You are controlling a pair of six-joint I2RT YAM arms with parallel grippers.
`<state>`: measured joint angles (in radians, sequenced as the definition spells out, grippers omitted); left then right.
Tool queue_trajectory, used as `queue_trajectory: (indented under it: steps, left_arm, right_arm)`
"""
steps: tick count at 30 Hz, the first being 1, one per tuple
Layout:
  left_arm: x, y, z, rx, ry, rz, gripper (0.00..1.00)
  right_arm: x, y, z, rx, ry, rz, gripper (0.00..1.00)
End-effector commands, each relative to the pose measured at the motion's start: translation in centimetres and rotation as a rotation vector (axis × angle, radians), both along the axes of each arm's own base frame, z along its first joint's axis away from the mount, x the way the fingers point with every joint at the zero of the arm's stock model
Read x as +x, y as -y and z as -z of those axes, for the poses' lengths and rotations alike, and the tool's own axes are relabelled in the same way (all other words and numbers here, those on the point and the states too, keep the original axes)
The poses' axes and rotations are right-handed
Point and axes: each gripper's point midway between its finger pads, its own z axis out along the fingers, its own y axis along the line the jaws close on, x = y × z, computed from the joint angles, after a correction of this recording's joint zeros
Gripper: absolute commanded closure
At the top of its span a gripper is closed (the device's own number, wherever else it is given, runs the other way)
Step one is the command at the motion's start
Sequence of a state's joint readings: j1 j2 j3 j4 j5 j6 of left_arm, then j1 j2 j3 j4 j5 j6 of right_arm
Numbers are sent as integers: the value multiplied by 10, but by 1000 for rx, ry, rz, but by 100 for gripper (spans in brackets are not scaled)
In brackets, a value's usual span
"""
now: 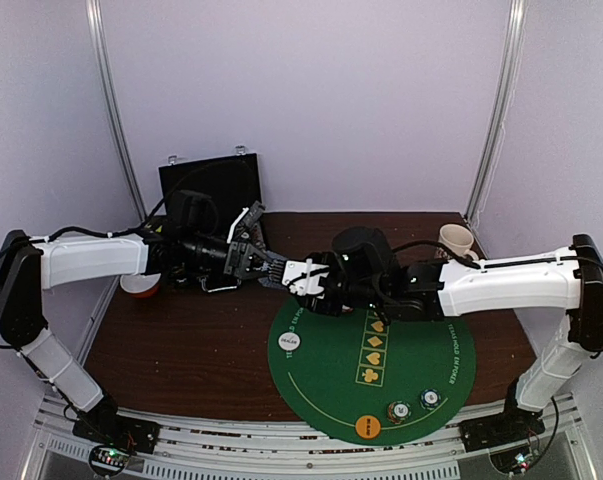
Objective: Distribute texas hold em gaming equipment
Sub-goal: Pass from the left arm to the right
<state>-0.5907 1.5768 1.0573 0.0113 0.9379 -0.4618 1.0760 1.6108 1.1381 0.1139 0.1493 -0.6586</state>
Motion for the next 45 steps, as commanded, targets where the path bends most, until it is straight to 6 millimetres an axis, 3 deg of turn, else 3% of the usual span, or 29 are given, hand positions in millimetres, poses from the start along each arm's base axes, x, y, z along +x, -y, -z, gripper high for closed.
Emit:
queue_trajectory:
  steps: [1,4,6,8,10,17,19,25,30,35,37,45]
  left_arm:
    - [-19,12,-22,-84,53,114,75]
    - [-21,13,-20,-82,51,120,87]
    - [-22,13,-21,-83,53,125,100]
    - [-21,13,-21,-71,54,118,100]
    - [-18,13,-20,-61,52,105,100]
    - [-17,14,-23,-74,35,99,100]
    - [-17,13,-25,-77,43,99,100]
    - [-13,12,-21,-70,32,86,100]
    - [-12,13,-17,-68,25,88,99]
    - [-7,12,-16,-41,54,64,71]
    - [-1,11,-15,-9,81,39,66]
    - [15,2,-7,119,155,-40,61]
  right_arm:
    - [7,-8,-14,40,30,10,49]
    - [11,-9,-19,40,54,22,46]
    - [15,-7,-21,38,65,42,38]
    - [18,-5,-21,35,77,62,20]
    - [19,-2,-20,22,88,70,8]
    - [14,-3,-7,10,30,43,5]
    - [14,-3,-4,21,-11,46,8]
    - [14,3,-10,65,-20,67,43]
    - [9,5,-15,89,-35,58,49]
    - [10,6,-8,74,-52,66,51]
    - [9,6,-8,75,-55,66,51]
    - [9,8,-6,68,-55,70,51]
